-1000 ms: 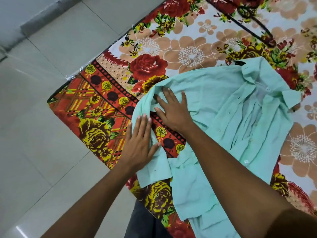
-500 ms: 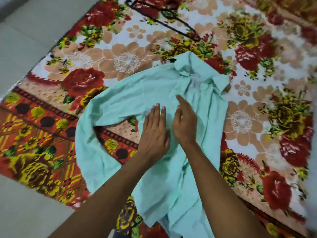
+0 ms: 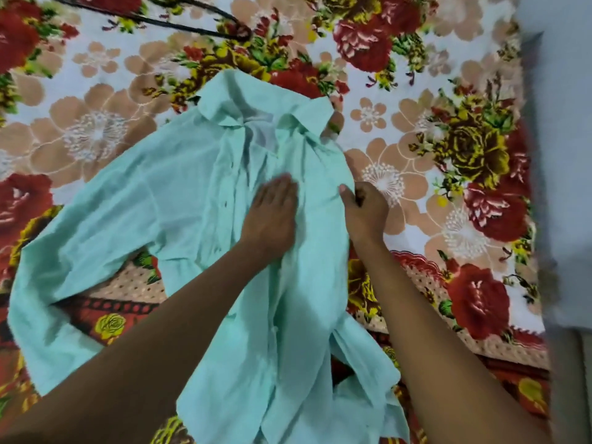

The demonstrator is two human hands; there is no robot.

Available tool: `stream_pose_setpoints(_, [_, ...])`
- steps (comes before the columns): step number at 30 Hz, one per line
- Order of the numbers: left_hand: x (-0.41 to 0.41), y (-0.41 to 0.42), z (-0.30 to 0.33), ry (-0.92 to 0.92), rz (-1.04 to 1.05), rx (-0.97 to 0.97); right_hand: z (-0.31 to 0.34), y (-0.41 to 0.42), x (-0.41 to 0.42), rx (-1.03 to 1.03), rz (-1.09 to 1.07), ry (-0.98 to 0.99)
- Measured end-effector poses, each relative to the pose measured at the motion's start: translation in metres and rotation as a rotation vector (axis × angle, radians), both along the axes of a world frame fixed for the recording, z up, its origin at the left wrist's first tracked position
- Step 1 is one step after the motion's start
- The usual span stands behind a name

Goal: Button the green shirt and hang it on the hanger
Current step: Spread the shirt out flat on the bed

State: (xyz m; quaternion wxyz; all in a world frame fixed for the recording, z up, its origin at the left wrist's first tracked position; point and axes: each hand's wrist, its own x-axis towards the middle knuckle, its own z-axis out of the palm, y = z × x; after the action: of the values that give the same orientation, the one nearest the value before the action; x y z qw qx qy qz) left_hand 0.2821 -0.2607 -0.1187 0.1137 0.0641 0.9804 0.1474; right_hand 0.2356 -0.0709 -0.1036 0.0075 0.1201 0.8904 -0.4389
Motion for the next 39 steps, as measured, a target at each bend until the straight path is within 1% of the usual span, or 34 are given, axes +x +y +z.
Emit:
stream_pose_setpoints(2, [-0.001, -0.006, 0.003, -0.008, 0.106, -0.003, 0.001, 0.006, 0.004, -0.109, -0.092, -0.02])
stream_pose_setpoints(4, [-0.002, 0.0, 0.008, 0.008, 0.104, 0.033, 0.001, 0.005, 0.008, -0.157, -0.122, -0.058])
stream_pose_setpoints(5, [-0.004, 0.007, 0.011, 0.06, 0.054, 0.091, 0.002, 0.004, 0.009, -0.171, -0.075, -0.092])
stream_pose_setpoints(7, [-0.011, 0.025, 0.015, 0.123, -0.082, 0.208, 0.007, 0.004, 0.01, -0.286, 0.074, -0.215])
stream_pose_setpoints(8, [-0.016, 0.033, 0.013, 0.107, -0.106, 0.239, 0.011, 0.006, 0.011, -0.359, 0.145, -0.29])
stream_pose_setpoints(9, [-0.019, 0.037, 0.009, 0.063, -0.085, 0.254, 0.014, 0.009, 0.012, -0.429, 0.188, -0.365])
stream_pose_setpoints(11, [-0.025, 0.034, 0.002, -0.01, -0.006, 0.278, 0.017, 0.016, 0.015, -0.59, 0.197, -0.44])
stream_pose_setpoints(12, [-0.026, 0.029, -0.001, -0.026, 0.002, 0.272, 0.018, 0.019, 0.016, -0.687, 0.186, -0.461])
stream_pose_setpoints(14, [-0.025, 0.018, -0.005, -0.025, -0.051, 0.231, 0.017, 0.026, 0.022, -0.889, 0.165, -0.546])
stream_pose_setpoints(16, [-0.025, 0.009, -0.008, 0.012, -0.064, 0.229, 0.018, 0.031, 0.028, -0.983, 0.145, -0.683])
stream_pose_setpoints(17, [-0.025, 0.007, -0.01, 0.034, -0.041, 0.246, 0.016, 0.033, 0.033, -0.967, 0.126, -0.738])
stream_pose_setpoints(18, [-0.024, 0.007, -0.011, 0.055, -0.009, 0.267, 0.014, 0.034, 0.038, -0.904, 0.123, -0.761])
stream_pose_setpoints(19, [-0.023, 0.007, -0.013, 0.079, 0.021, 0.288, 0.013, 0.035, 0.044, -0.784, 0.148, -0.743])
stream_pose_setpoints(21, [-0.021, 0.01, -0.015, 0.121, 0.062, 0.316, 0.011, 0.037, 0.056, -0.458, 0.297, -0.59])
stream_pose_setpoints(22, [-0.02, 0.012, -0.014, 0.127, 0.081, 0.327, 0.012, 0.035, 0.061, -0.345, 0.376, -0.52])
stream_pose_setpoints(24, [-0.018, 0.017, -0.012, 0.12, 0.1, 0.355, 0.011, 0.025, 0.068, -0.193, 0.447, -0.441])
stream_pose_setpoints(26, [-0.016, 0.022, -0.01, 0.13, 0.064, 0.388, 0.005, 0.015, 0.071, -0.033, 0.494, -0.331])
stream_pose_setpoints(27, [-0.015, 0.024, -0.009, 0.14, 0.038, 0.401, 0.0, 0.012, 0.074, 0.01, 0.495, -0.288])
stream_pose_setpoints(28, [-0.014, 0.024, -0.008, 0.153, 0.015, 0.409, -0.001, 0.011, 0.075, 0.003, 0.467, -0.271])
stream_pose_setpoints(30, [-0.013, 0.022, -0.007, 0.167, -0.019, 0.395, 0.003, 0.016, 0.073, -0.109, 0.349, -0.266])
stream_pose_setpoints(32, [-0.011, 0.015, -0.013, 0.16, -0.026, 0.318, 0.012, 0.028, 0.072, -0.228, 0.209, -0.268])
stream_pose_setpoints(35, [-0.008, 0.002, -0.024, 0.16, -0.054, 0.168, 0.017, 0.051, 0.07, -0.234, -0.086, -0.15])
stream_pose_setpoints(37, [-0.007, -0.003, -0.026, 0.162, -0.073, 0.126, 0.015, 0.065, 0.071, -0.25, -0.278, -0.076])
stream_pose_setpoints(38, [-0.006, -0.002, -0.024, 0.154, -0.052, 0.123, 0.016, 0.071, 0.071, -0.248, -0.328, -0.075])
stream_pose_setpoints(39, [-0.007, 0.001, -0.021, 0.139, -0.018, 0.131, 0.015, 0.076, 0.071, -0.212, -0.319, -0.099])
